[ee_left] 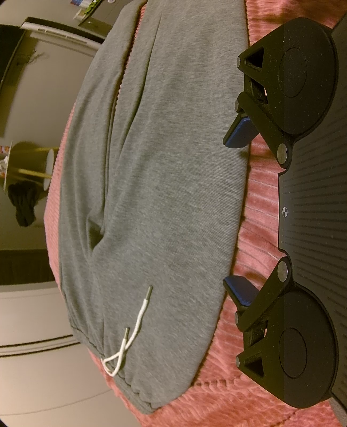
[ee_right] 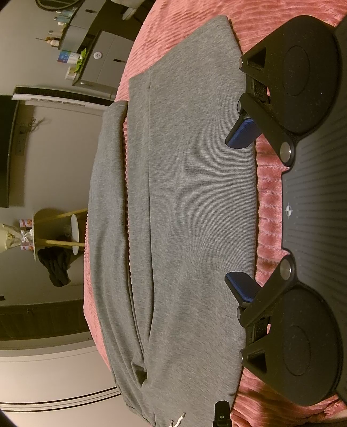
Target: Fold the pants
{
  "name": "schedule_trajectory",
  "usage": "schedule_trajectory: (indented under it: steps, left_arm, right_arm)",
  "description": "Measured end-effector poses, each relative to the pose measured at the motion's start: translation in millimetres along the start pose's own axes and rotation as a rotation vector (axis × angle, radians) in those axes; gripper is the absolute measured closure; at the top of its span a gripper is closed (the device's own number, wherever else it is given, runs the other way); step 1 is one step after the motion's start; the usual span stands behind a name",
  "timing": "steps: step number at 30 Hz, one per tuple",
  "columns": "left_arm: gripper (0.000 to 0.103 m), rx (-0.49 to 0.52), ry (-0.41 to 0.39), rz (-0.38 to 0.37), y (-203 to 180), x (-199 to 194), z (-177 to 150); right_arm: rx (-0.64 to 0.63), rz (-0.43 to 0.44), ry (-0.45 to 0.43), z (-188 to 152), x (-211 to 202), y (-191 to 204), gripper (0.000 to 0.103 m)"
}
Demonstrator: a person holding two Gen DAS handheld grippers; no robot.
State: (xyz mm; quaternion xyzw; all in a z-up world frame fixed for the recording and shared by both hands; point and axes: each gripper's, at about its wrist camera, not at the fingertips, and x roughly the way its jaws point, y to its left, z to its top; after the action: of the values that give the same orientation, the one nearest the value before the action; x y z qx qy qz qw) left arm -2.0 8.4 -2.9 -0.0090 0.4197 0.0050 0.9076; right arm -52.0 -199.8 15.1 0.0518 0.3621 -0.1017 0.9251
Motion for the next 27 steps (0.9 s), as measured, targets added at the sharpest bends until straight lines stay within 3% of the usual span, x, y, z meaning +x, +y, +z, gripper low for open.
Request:
schedule_trajectory:
  steps: [14,23,27]
  left_arm:
    - [0.000,-0.037,0.006,-0.016,2.3,0.3,3.3]
    - [0.000,-0.065,0.003,-0.024,6.6,1.3,9.9]
    - [0.000,-0.045,-0.050,0.035,6.7,4.3,29.6]
  right_arm:
    - [0.042,-0.019,0.027,4.3,11.4,-6.9,0.004]
    - [-0.010,-0.081,0.035,10.9,28.8,-6.5,0.004]
    - [-0.047,-0.104,0.132,12.8,60.1,-10.7,0.004]
